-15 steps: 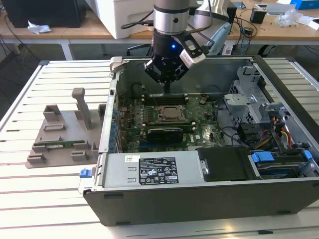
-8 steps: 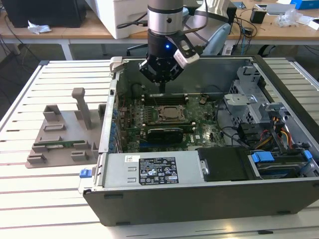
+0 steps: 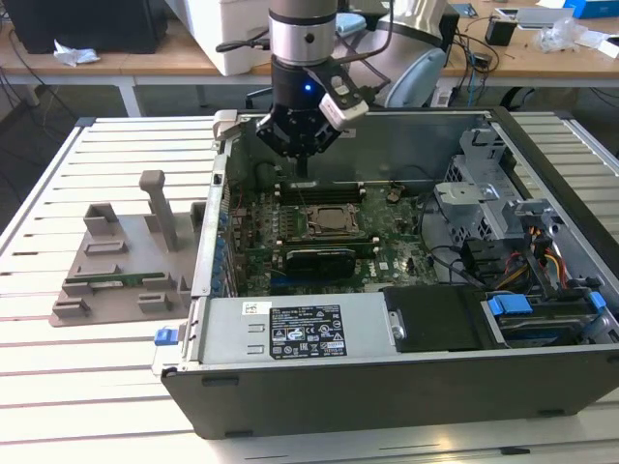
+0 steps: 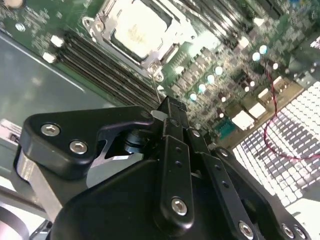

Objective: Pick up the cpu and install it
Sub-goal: 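Install the first cpu locking lever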

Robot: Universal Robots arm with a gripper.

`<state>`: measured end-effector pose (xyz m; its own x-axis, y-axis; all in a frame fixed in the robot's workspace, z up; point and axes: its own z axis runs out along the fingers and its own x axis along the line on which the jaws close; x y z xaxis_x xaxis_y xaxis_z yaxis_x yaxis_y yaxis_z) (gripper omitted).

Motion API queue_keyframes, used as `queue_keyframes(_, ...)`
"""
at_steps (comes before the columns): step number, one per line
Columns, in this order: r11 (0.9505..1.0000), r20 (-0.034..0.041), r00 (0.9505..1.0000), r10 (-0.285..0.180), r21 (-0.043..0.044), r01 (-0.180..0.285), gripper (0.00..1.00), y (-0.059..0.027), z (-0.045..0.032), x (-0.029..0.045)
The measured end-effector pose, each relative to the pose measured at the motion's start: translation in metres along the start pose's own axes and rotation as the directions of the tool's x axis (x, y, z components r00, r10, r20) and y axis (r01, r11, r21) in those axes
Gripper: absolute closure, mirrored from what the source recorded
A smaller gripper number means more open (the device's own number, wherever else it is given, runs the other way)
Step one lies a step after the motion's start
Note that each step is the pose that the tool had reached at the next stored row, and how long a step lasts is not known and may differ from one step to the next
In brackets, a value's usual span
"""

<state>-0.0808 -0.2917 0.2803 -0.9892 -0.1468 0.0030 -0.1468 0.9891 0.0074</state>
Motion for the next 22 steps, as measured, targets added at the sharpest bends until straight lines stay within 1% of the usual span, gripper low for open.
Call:
queue_keyframes(2,1.0,0.0001,1.0,0.0,-0.0001,0.0,0.89,0.0043,0.0012,0.0065)
queue_keyframes(3,1.0,0.0001,1.0,0.0,-0.0001,0.0,0.89,0.008,0.0027,0.0128)
queue_keyframes(4,1.0,0.0001,1.0,0.0,-0.0001,0.0,0.89,0.011,0.0048,0.0168)
queue_keyframes(5,1.0,0.0001,1.0,0.0,-0.0001,0.0,0.89,0.0119,0.0095,0.0169)
queue_keyframes(7,1.0,0.0,1.0,0.008,0.0,-0.008,0.89,0.0122,0.0142,0.0164)
queue_keyframes(10,0.9991,0.0003,0.9991,0.042,0.0008,-0.042,0.89,0.0118,0.0154,0.0125)
queue_keyframes(11,0.9984,0.0003,0.9984,0.056,0.001,-0.056,0.89,0.0117,0.0159,0.0102)
queue_keyframes(12,0.9981,0.0003,0.9981,0.061,0.0009,-0.061,0.89,0.0114,0.0161,0.0073)
queue_keyframes(13,0.998,0.0002,0.998,0.063,0.0009,-0.063,0.89,0.0108,0.0162,0.0032)
queue_keyframes(16,0.998,-0.0012,0.998,0.064,0.0008,-0.064,0.89,0.0096,0.0164,-0.0051)
queue_keyframes(18,0.998,-0.0021,0.998,0.064,0.0007,-0.064,0.89,0.0091,0.0165,-0.009)
queue_keyframes(20,0.998,-0.0036,0.998,0.064,0.0006,-0.064,0.89,0.0079,0.0166,-0.0164)
queue_keyframes(22,0.998,-0.0049,0.9979,0.064,0.0005,-0.064,0.89,0.0072,0.0167,-0.0214)
